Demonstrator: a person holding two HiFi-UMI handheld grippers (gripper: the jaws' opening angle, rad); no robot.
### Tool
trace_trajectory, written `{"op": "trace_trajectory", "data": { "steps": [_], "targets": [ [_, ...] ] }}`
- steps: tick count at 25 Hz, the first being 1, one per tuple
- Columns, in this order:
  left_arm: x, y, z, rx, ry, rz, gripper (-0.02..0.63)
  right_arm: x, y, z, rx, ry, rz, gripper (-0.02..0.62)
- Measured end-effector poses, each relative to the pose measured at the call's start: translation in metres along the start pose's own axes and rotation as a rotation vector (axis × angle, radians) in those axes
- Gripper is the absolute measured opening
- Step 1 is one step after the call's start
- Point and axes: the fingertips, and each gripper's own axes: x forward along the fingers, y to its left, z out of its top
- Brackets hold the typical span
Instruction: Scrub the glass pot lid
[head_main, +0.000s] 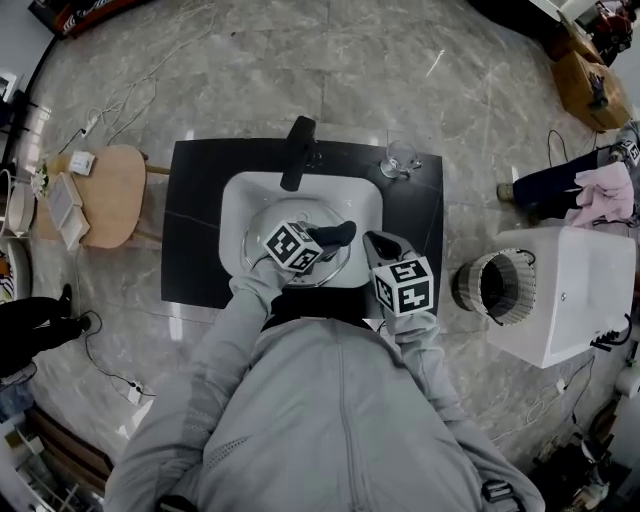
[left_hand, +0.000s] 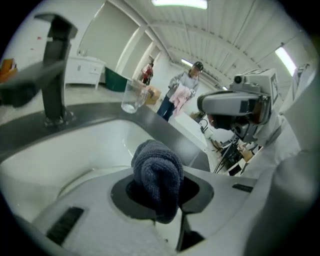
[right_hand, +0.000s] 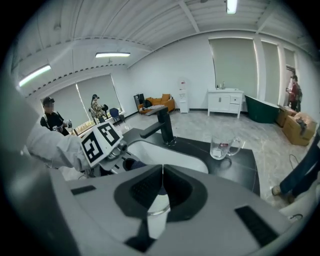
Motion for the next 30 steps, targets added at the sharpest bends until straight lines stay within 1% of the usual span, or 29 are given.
{"op": "trace_trajectory", "data": {
  "steps": [4, 7, 11, 16, 19, 22, 26, 30],
  "targets": [
    [-0.044, -0.002, 0.042, 0.113, -0.173, 0.086, 0.094, -0.004, 0.005, 0.029, -0.049, -0.056, -0.001, 0.029],
    [-0.083, -0.005, 0.068, 0.177, -0.286, 0.161, 0.094, -0.010, 0.015, 0.056, -0.107, -0.102, -0.001, 0.029],
    [-0.137, -0.007, 0.093, 0.243, -0.387, 0.287, 0.094, -0.020, 0.031, 0.098, -0.209, -0.168, -0.006, 0.029],
    [-0.205, -0.005, 0.117, 0.289, -0.464, 0.456, 0.094, -0.039, 0.052, 0.154, -0.311, -0.268, -0.009, 0.029],
    [-0.238, -0.010, 0.130, 0.306, -0.491, 0.547, 0.094, -0.055, 0.061, 0.179, -0.351, -0.317, -0.011, 0.029],
    [-0.272, -0.015, 0.147, 0.358, -0.511, 0.632, 0.094, -0.068, 0.069, 0.206, -0.376, -0.376, -0.014, 0.029],
    [-0.311, -0.030, 0.165, 0.438, -0.551, 0.704, 0.094, -0.082, 0.081, 0.236, -0.397, -0.438, -0.015, 0.029],
    [-0.338, -0.048, 0.180, 0.494, -0.584, 0.750, 0.094, -0.100, 0.094, 0.264, -0.449, -0.493, -0.024, 0.029]
  ]
}}
